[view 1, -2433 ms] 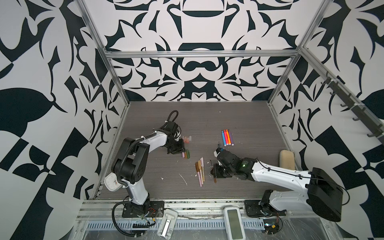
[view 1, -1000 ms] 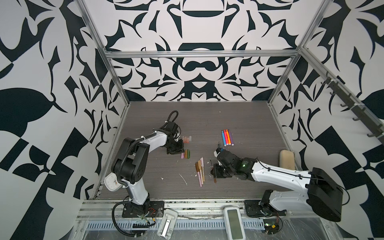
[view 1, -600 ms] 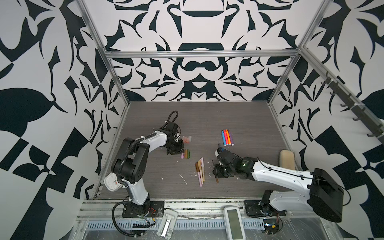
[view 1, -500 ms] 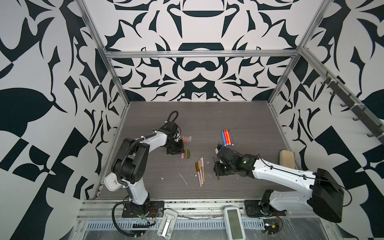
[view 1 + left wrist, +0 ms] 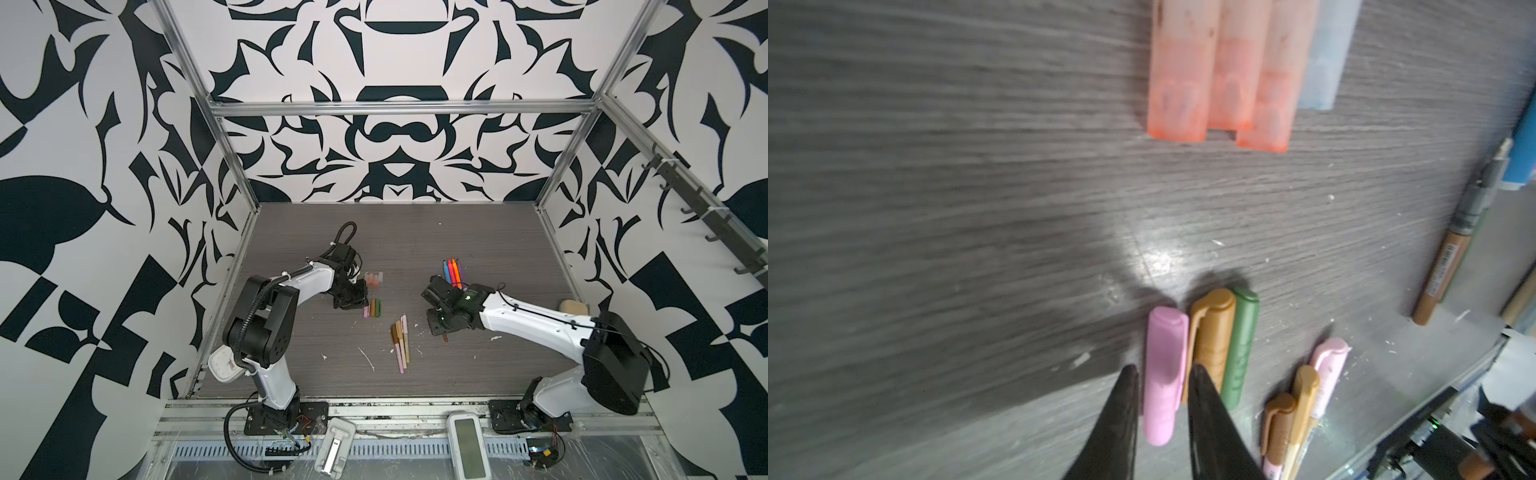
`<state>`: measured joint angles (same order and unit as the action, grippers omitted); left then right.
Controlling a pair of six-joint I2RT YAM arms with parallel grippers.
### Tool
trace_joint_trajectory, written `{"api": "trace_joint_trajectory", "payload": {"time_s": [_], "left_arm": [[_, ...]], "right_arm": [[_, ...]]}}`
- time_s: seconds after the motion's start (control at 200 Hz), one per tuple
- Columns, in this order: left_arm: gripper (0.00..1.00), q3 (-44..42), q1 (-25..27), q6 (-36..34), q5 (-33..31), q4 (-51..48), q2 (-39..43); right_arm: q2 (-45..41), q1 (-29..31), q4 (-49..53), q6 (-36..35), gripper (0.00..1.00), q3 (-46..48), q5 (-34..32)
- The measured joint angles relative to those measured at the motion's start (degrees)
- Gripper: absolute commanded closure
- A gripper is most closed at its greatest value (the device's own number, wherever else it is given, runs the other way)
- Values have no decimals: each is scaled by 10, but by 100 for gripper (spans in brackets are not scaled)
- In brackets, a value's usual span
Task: Open the pen caps
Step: 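Carry the uncapped pen beside the brown and green pens, open right gripper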
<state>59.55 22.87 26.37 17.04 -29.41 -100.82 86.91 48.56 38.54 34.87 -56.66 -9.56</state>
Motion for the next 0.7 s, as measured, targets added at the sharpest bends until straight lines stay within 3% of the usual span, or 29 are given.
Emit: {"api": "trace_joint_trajectory", "payload": {"time_s": [0.45, 0.7], "left_arm": [[73, 21, -1, -3, -25, -32, 62], [73, 22, -1, -4, -26, -39, 65]], "right_arm": [[195, 0, 44, -7, 100, -144, -123], [239, 0, 64, -3, 91, -155, -153]]}}
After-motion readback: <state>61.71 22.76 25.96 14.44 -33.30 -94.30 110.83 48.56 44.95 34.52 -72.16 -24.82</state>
